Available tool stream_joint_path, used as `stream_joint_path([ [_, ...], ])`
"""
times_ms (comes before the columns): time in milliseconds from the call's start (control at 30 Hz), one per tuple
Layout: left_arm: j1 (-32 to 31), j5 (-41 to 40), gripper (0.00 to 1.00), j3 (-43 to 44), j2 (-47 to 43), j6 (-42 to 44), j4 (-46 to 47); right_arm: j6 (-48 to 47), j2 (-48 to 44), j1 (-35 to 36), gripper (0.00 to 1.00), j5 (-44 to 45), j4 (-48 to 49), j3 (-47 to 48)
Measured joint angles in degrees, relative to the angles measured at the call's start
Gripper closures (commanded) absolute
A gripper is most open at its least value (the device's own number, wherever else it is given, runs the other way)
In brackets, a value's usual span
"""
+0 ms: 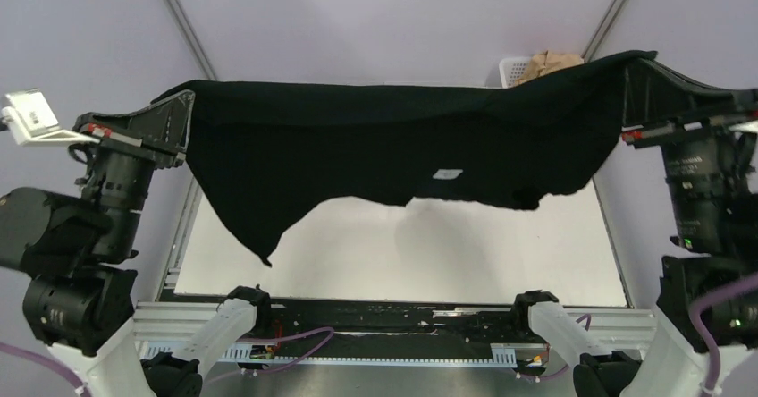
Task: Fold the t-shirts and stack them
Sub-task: Flatten out the tshirt
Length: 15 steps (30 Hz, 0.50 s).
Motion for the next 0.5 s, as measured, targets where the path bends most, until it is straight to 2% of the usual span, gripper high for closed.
stream_joint_path([
  [233,0.00,4.70,1.00,5.64,-2.08,0.13,-3.10,-4.24,-4.07,0.00,1.00,-0.79,-0.04,6.56],
  [367,0.00,6.34,1.00,4.66,-3.85,-0.44,-3.74,-6.05,-5.03,-0.02,1.00,0.20,0.02,6.49],
  [500,0.00,6.25,1.00,-0.57,-5.40,-1.09,-3.13,-7.43,-5.09,-0.02,1.00,1.38,0.52,2.23],
])
